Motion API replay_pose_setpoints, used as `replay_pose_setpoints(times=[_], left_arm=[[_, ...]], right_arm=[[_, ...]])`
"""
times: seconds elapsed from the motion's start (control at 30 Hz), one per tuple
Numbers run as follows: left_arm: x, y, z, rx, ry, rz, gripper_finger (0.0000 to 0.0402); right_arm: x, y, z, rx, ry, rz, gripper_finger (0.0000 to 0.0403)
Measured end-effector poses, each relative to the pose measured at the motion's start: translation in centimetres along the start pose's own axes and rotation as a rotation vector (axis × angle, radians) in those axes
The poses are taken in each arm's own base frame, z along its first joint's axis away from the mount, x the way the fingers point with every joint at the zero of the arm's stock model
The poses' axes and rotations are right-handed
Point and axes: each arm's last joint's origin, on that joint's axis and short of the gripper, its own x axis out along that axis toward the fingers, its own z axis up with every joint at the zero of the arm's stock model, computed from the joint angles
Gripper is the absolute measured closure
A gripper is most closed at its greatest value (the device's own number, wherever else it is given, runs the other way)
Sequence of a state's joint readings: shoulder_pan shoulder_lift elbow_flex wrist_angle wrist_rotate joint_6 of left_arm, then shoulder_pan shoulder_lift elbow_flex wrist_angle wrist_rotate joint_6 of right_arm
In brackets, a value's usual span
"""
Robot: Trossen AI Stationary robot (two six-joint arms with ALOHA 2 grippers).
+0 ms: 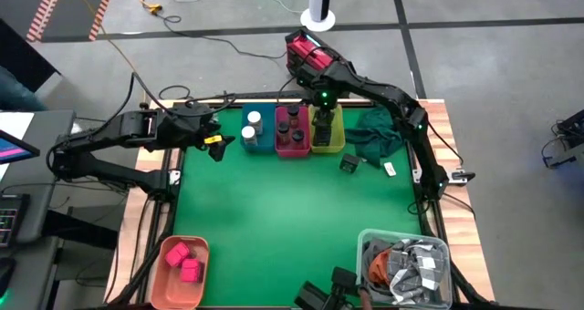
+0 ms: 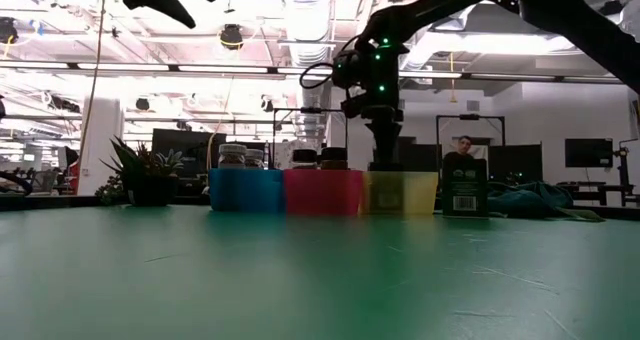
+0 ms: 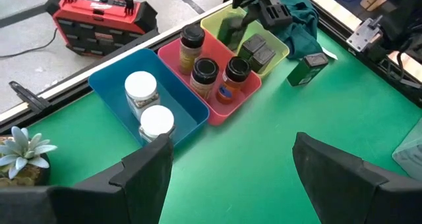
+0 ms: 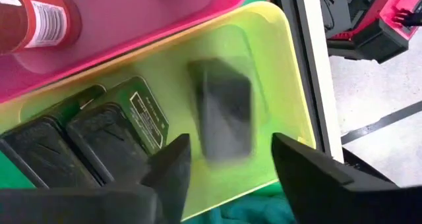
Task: Sort spices by type
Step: Put the bottom black seasoning can into the yellow bin, then put the black seasoning can into the yellow bin
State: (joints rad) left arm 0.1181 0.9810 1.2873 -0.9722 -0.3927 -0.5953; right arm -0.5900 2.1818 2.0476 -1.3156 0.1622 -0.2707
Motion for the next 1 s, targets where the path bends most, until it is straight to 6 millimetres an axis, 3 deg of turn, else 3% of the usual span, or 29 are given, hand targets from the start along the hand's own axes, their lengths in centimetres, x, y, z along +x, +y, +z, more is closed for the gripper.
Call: replay_pose_setpoints(times=[0.13,0.27,0.47,0.67,0.87,1.0], left_arm=[[0.0,0.0,0.0,0.005,0.003,0.001,0.0102],[0.0,0.0,0.0,0.009,0.003,0.001,0.0102],[0.0,0.0,0.0,0.016,0.005,-0.001,0.0102],[0.0,0.0,-0.1,0.016,0.019,-0.016,0.0102],[-0.1,0.1,-0.1,0.015,0.018,-0.016,0.0102],[-0.3,0.2,-0.1,0.036,0.011,-0.015,0.0102]], right_arm=[[0.0,0.0,-0.1,-0.001,0.008,0.002,0.0129],[-0.2,0.0,-0.2,0.014,0.016,-0.008,0.0122],[-3.5,-0.3,-0.4,0.061,0.010,-0.018,0.0121],[-6.4,1.6,-0.9,0.097,-0.009,-0.004,0.0121],[-9.4,3.7,-3.7,0.118,-0.093,0.028,0.0121],[-9.7,5.3,-6.6,0.127,-0.097,0.038,0.0121]])
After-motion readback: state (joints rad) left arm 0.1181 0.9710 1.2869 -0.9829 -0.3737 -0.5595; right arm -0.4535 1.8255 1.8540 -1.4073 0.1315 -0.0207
